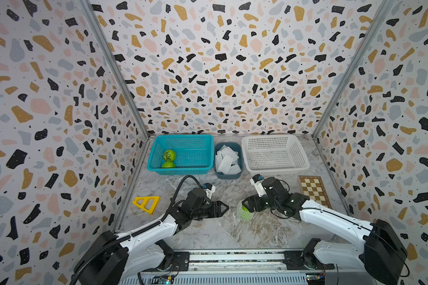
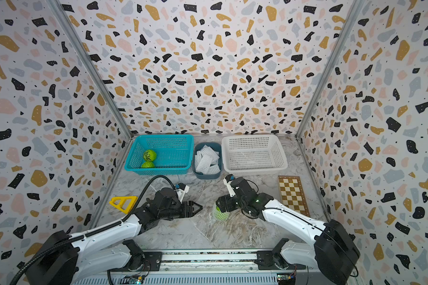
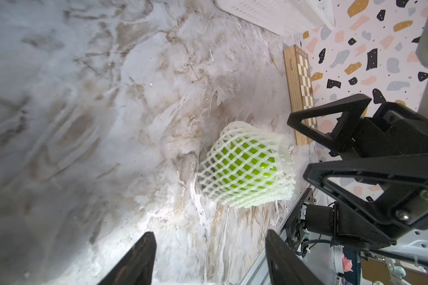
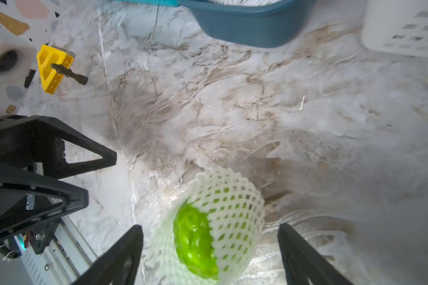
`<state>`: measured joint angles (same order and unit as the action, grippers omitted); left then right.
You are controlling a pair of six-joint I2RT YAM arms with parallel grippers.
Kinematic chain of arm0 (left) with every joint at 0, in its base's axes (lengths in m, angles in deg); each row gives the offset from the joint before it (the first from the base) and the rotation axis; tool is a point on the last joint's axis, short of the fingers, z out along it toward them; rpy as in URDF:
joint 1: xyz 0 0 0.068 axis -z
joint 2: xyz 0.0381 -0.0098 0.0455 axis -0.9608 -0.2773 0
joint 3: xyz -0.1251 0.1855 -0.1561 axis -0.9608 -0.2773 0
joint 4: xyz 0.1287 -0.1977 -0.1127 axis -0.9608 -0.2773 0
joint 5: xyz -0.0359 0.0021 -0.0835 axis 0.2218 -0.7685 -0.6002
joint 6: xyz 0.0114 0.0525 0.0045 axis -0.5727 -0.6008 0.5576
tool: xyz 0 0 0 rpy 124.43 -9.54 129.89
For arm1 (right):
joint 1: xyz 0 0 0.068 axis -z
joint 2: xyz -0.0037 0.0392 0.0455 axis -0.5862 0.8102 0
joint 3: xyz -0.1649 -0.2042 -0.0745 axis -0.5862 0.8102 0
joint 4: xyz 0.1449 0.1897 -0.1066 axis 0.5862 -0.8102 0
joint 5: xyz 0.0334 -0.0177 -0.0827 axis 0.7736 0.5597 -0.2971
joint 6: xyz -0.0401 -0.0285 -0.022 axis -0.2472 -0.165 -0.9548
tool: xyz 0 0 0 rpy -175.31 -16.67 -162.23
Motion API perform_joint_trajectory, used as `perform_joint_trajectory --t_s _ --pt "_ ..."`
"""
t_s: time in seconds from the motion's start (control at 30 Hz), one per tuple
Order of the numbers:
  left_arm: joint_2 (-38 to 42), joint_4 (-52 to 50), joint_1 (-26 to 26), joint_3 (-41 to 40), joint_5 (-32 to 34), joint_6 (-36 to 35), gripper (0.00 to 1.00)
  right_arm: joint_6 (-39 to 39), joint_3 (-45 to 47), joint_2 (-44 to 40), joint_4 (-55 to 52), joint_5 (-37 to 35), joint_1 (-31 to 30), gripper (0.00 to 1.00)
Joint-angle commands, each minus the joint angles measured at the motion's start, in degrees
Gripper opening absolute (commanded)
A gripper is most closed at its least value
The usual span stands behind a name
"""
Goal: Sleeve custard apples in foam nets
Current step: Pick up the custard apple from the center of the board.
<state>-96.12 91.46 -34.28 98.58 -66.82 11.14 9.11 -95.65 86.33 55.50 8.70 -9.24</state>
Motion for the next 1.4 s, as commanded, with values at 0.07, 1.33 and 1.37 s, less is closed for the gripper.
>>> perform_joint_trajectory --t_s 0.07,1.33,1.37 --pt "6.83 -4.76 0.08 -2.59 4.13 1.56 0.75 -0.55 -4.56 4.64 -7.06 -2.63 -3.18 0.89" --pt "7.77 -3.2 -0.26 -5.19 4.05 2.77 0.76 -3.97 -10.84 18.39 -10.99 -6.44 -7.87 0.88" --pt "7.54 -3.06 -0.29 -5.17 3.97 2.74 0.76 -4.07 -10.88 18.46 -10.89 -6.44 -7.87 0.88"
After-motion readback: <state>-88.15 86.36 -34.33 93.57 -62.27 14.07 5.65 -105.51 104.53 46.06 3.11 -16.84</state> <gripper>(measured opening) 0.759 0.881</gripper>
